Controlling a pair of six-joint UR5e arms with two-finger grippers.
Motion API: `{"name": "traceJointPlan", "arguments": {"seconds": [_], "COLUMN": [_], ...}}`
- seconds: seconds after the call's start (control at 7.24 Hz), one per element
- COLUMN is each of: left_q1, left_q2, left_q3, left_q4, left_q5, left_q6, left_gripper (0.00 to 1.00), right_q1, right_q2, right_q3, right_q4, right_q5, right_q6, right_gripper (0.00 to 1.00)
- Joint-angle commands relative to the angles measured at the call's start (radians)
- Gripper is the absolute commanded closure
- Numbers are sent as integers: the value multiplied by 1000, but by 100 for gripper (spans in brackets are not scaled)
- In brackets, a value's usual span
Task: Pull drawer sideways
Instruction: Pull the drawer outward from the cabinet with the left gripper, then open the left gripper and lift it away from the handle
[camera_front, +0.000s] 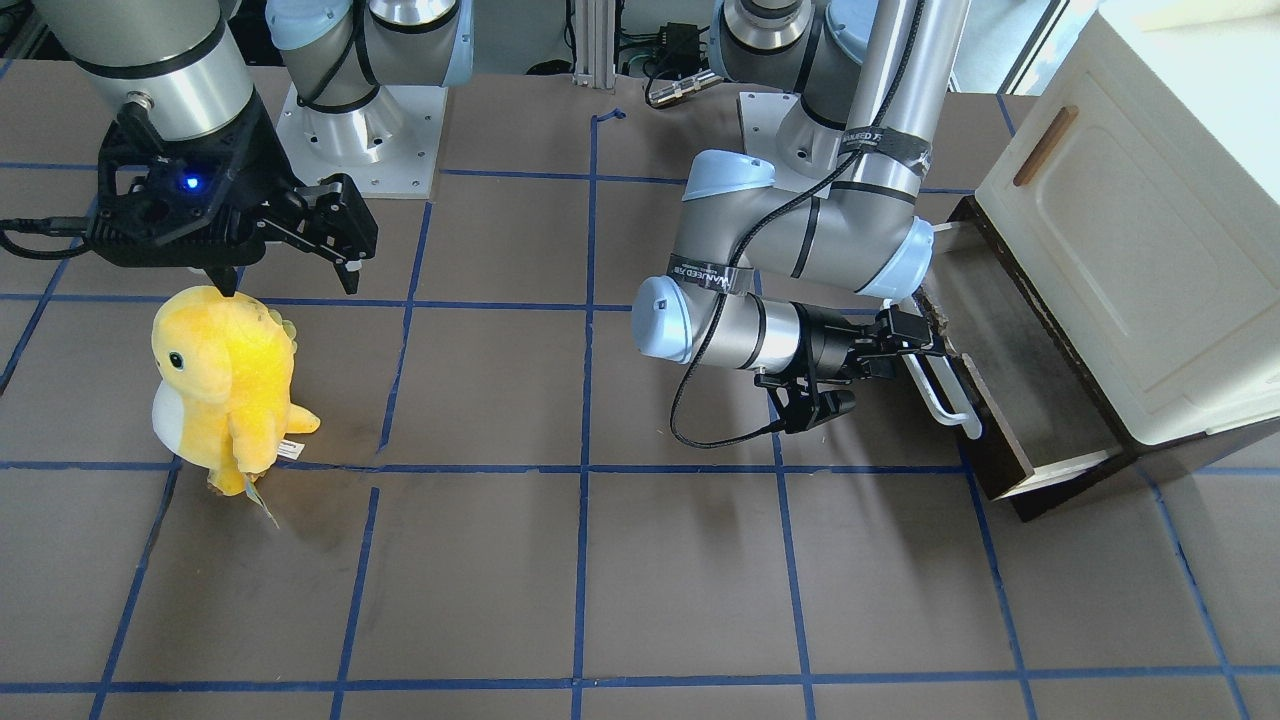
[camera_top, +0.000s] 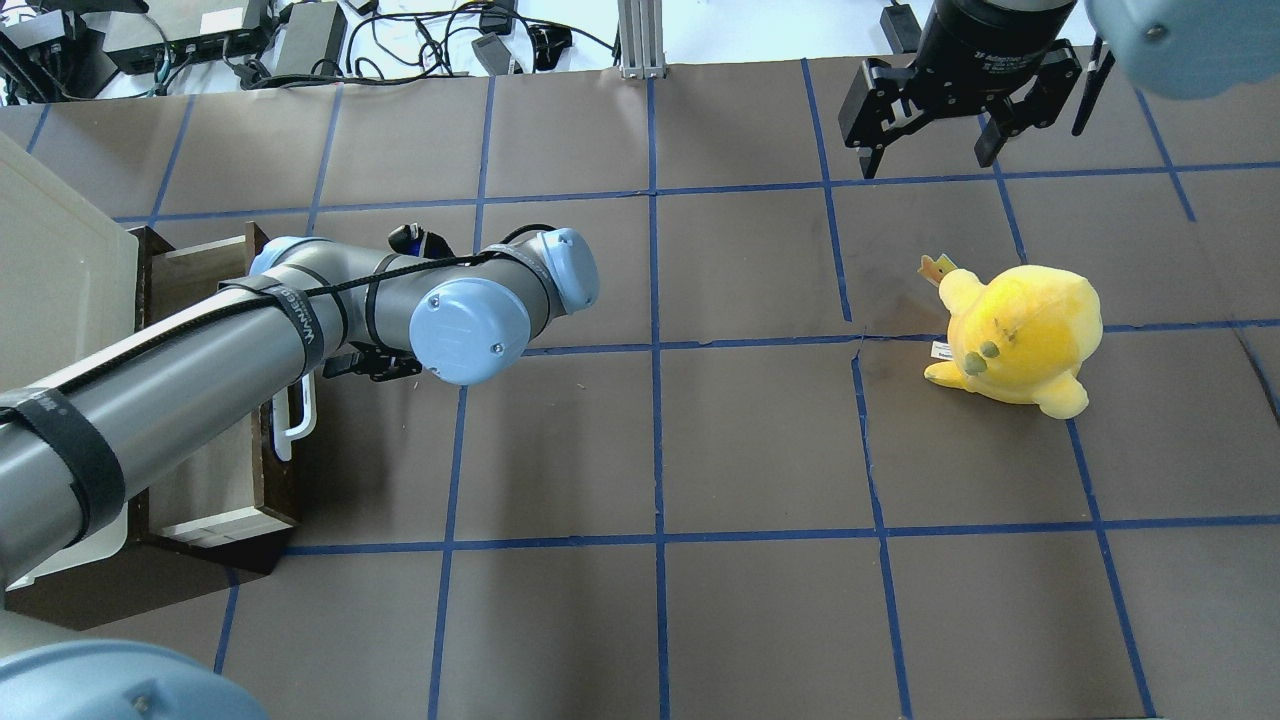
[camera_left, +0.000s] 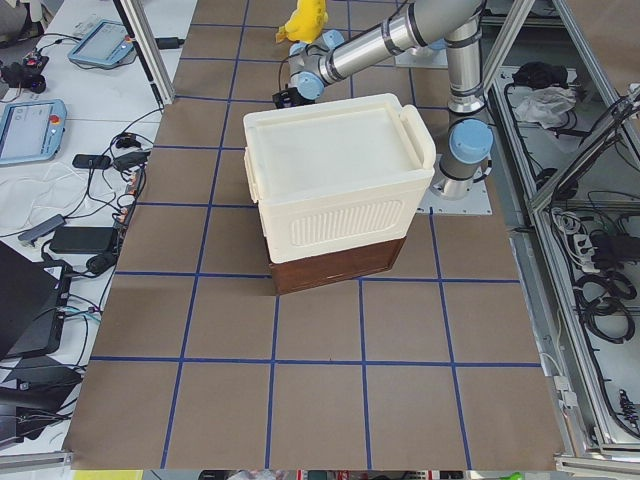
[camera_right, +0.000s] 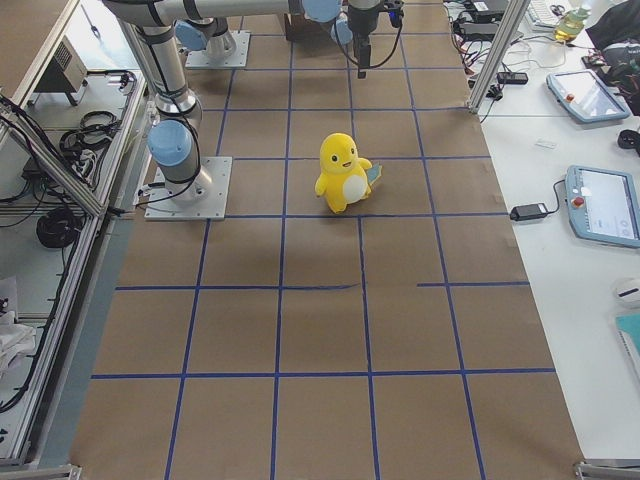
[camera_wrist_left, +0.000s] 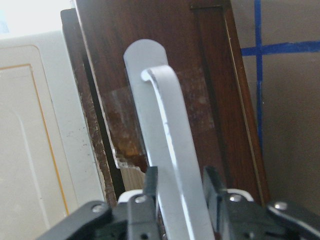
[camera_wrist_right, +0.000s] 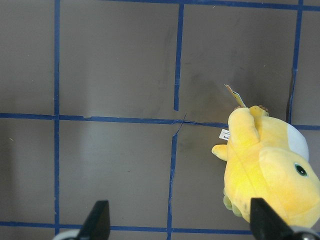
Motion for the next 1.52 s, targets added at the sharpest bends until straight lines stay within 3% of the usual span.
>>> {"name": "traceJointPlan", "arguments": {"seconds": [0.0,0.14,0.41,0.69,1.11,1.24,1.38], "left_q1": [-24,-39,-62,-38,115,181,232], "left_q2": [18,28,105,208,388,431,465], "left_q3": [26,76,171,225,224,224,224], "left_q4": [16,29,31,40,86,88,89], "left_q5": [-59,-127,-434,-651,-895,-1031,-1048], "left_q6": [88,139,365,546,745,748,750], "left_gripper": [19,19,19,20,20,21,22], "right_q1": [0,0,0,0,0,0,0], "right_q2": [0,0,0,0,0,0,0], "right_q3": [0,0,0,0,0,0,0], "right_q4": [0,0,0,0,0,0,0], "right_q5": [0,0,0,0,0,0,0], "right_q6": [0,0,0,0,0,0,0], "right_gripper": [0,0,0,0,0,0,0]}}
